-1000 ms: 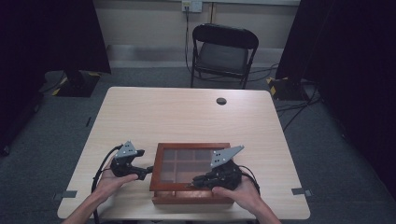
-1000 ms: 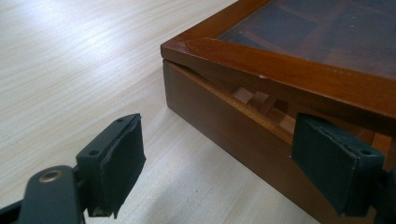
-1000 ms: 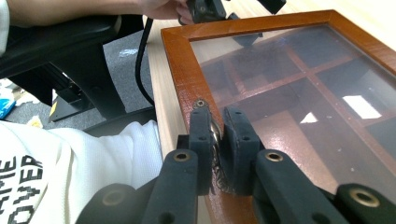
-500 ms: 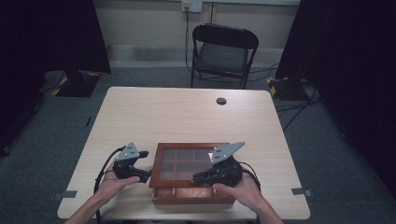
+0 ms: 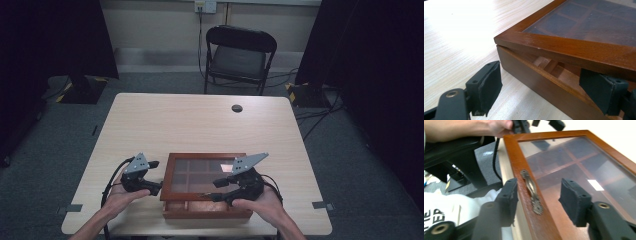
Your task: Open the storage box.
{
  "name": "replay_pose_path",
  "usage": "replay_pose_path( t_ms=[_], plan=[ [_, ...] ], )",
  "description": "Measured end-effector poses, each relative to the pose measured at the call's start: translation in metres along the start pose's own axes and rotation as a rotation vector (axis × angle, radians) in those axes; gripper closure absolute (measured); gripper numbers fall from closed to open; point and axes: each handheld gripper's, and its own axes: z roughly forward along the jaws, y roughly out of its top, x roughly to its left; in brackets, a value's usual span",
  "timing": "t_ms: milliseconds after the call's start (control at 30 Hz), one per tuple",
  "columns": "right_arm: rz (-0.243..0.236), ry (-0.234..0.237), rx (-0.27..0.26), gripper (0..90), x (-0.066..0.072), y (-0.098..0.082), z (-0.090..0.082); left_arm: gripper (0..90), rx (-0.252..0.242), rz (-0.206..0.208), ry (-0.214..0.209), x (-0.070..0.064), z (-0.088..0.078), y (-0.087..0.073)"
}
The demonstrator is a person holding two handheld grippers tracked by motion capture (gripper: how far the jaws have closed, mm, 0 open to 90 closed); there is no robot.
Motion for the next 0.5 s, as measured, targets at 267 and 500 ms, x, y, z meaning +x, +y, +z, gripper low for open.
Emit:
replay_pose_path(
  t_ms=[267,500],
  plan=[
    [0.037,-0.038,-0.071,34.7,-0.009,-0.008,-0.017,17.4,-0.042,-0.018,-0.001,-0.001,-0.004,0.005],
    [0.036,-0.059,-0.12,27.3,-0.013,-0.012,-0.028,17.0,-0.076,-0.034,-0.019,-0.002,-0.008,0.01]
  ],
)
